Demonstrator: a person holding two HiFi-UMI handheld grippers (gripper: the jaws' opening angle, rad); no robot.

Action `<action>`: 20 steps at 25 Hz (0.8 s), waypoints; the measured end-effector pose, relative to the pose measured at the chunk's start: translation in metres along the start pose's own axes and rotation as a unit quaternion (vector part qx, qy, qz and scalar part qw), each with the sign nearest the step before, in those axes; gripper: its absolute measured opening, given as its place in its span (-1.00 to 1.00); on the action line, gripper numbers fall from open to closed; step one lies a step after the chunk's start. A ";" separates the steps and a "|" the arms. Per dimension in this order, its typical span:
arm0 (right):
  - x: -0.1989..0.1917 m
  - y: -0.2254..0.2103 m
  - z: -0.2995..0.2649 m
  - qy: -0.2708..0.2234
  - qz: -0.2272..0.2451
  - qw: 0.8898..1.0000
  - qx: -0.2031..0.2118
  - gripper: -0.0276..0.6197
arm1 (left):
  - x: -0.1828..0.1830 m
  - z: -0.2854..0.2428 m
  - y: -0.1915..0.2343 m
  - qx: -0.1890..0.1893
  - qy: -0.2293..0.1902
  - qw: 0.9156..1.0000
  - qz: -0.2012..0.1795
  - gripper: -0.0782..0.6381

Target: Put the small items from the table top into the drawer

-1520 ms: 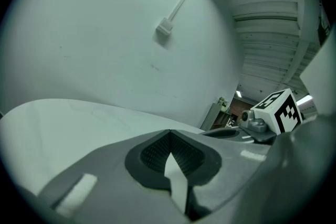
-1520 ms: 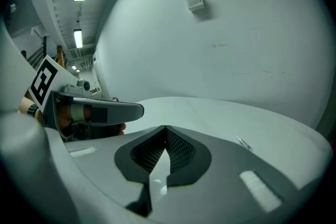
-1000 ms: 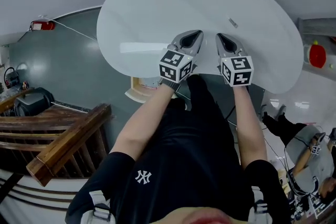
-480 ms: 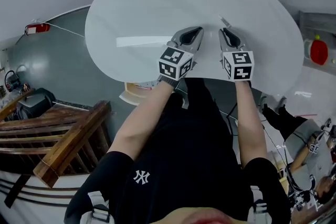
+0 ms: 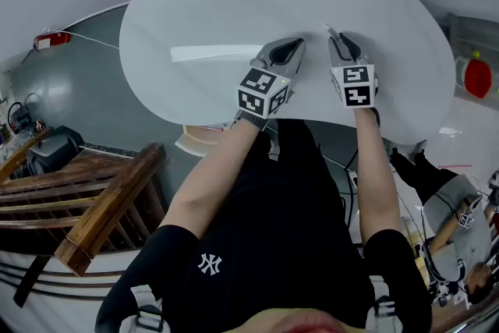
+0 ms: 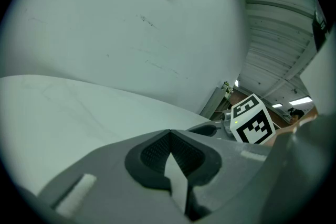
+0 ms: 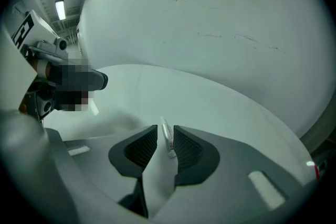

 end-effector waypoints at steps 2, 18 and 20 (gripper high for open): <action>-0.002 -0.001 -0.003 0.008 0.004 1.000 0.000 -0.54 | -0.001 -0.003 0.000 -0.001 0.001 1.000 0.001 -0.78; -0.013 0.003 -0.019 0.028 0.007 1.000 0.005 -0.63 | -0.015 -0.014 0.002 -0.004 0.010 1.000 0.012 -0.78; -0.014 0.003 -0.020 0.027 -0.001 1.000 0.003 -0.64 | -0.016 -0.010 0.004 -0.002 0.010 1.000 0.012 -0.78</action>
Point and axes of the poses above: the fingertips, and each gripper's own axes: z backward along the fingers, y to its left, x out of its top, the point moved 3 cm from there along z, backward along the fingers, and after that the axes turned 12 degrees about -z, right-handed, at the moved point
